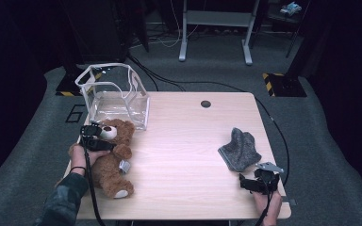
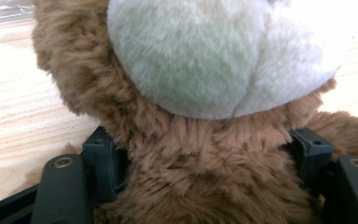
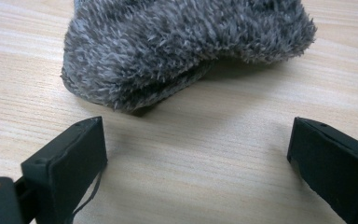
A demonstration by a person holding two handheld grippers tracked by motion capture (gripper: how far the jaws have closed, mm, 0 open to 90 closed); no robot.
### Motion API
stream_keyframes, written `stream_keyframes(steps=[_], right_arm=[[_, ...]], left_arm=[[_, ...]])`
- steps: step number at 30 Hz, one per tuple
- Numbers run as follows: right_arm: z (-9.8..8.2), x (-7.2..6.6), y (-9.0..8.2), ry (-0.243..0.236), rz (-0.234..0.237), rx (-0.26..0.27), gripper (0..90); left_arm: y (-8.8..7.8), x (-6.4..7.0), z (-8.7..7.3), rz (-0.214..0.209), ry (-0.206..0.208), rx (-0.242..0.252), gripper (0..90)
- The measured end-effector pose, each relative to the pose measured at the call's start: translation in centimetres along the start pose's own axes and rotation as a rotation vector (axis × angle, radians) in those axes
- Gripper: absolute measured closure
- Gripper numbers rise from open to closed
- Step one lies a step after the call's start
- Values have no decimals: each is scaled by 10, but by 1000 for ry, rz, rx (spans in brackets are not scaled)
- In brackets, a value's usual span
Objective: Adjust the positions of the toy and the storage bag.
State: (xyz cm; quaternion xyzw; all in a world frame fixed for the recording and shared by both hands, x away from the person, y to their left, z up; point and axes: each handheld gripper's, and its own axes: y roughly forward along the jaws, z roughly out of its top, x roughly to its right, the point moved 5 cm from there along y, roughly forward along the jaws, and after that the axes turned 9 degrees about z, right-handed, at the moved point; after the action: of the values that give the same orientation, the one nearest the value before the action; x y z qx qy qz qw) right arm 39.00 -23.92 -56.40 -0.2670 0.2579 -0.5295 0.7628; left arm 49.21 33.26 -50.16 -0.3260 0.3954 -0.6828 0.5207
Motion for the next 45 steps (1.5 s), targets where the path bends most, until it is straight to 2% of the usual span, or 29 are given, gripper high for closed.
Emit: stream_keyframes(steps=[5, 10, 13, 16, 22, 31, 32, 41, 45], right_arm=[[0, 0, 0, -3, 5, -4, 25], [0, 0, 0, -11, 17, -16, 14], [0, 0, 1, -18, 19, -15, 13], [0, 0, 1, -21, 22, -17, 11], [0, 1, 1, -19, 28, -25, 9], [1, 1, 1, -19, 26, -22, 9], [0, 1, 1, -19, 26, -22, 9], [1, 1, 1, -31, 28, -15, 10], [1, 1, 1, -30, 29, -13, 12]], left_arm=[[-4, 1, 3, 30, -2, 23, 172], [-17, 4, 8, 44, 2, 54, 112], [-26, 7, 13, 31, -24, 91, 97], [-36, 8, 18, 29, -3, 114, 97], [-50, 14, 30, 29, -2, 148, 97], [-61, 22, 50, 35, 18, 206, 86], [-62, 22, 53, 36, 31, 212, 84], [-67, 31, 82, 37, 26, 280, 30], [-66, 35, 96, 47, 23, 308, 37]])
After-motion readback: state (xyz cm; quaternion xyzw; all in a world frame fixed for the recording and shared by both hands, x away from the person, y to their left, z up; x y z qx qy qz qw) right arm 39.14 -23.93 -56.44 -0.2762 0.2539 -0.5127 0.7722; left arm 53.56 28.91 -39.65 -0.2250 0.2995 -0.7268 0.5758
